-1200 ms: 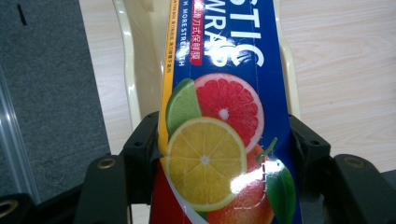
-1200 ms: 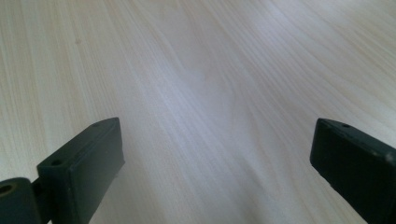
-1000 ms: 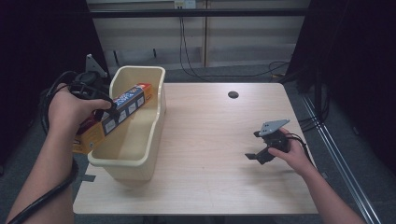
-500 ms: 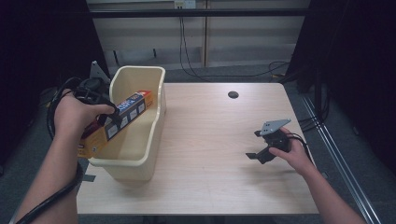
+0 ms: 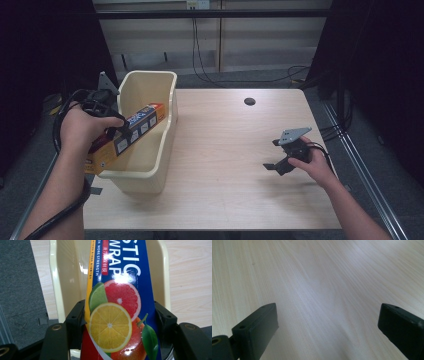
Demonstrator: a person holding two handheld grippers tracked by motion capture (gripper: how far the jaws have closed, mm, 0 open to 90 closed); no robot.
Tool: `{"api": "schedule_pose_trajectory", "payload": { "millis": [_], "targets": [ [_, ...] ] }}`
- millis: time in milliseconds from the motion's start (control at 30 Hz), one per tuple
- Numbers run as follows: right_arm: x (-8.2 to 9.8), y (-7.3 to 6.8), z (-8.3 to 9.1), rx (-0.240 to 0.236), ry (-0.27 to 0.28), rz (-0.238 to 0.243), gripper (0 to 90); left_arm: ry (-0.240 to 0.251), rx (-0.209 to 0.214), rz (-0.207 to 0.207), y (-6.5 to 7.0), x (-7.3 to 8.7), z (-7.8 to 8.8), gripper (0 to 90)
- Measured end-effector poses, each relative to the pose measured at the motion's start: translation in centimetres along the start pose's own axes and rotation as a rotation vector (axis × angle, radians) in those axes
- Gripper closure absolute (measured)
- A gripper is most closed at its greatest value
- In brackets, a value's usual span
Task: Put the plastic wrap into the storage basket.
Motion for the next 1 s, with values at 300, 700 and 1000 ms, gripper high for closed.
{"api": "schedule_pose_trajectory", "payload": {
  "millis": [300,700,1000],
  "targets": [
    [0.0,0.0,0.0,-0.003,0.002,0.003,2.5,-0.012,0.008,0.013,-0.1,0.1,-0.6,39.7],
    [0.0,-0.1,0.0,-0.002,0.001,0.002,2.5,-0.024,0.003,0.019,-0.3,0.2,-1.3,39.5],
    [0.0,0.0,0.0,0.002,0.0,0.003,2.5,-0.034,0.016,0.039,-0.4,0.2,-2.3,39.4]
  ]
}}
Point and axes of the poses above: each handheld gripper's, and its own axes: z roughly backward along the jaws, x roughly out of its underside, y roughly to its right, the point moved 4 cm from there along -z, roughly forward along the jaws, and after that the axes turned 12 degrees about x, right-handed, at the moved point
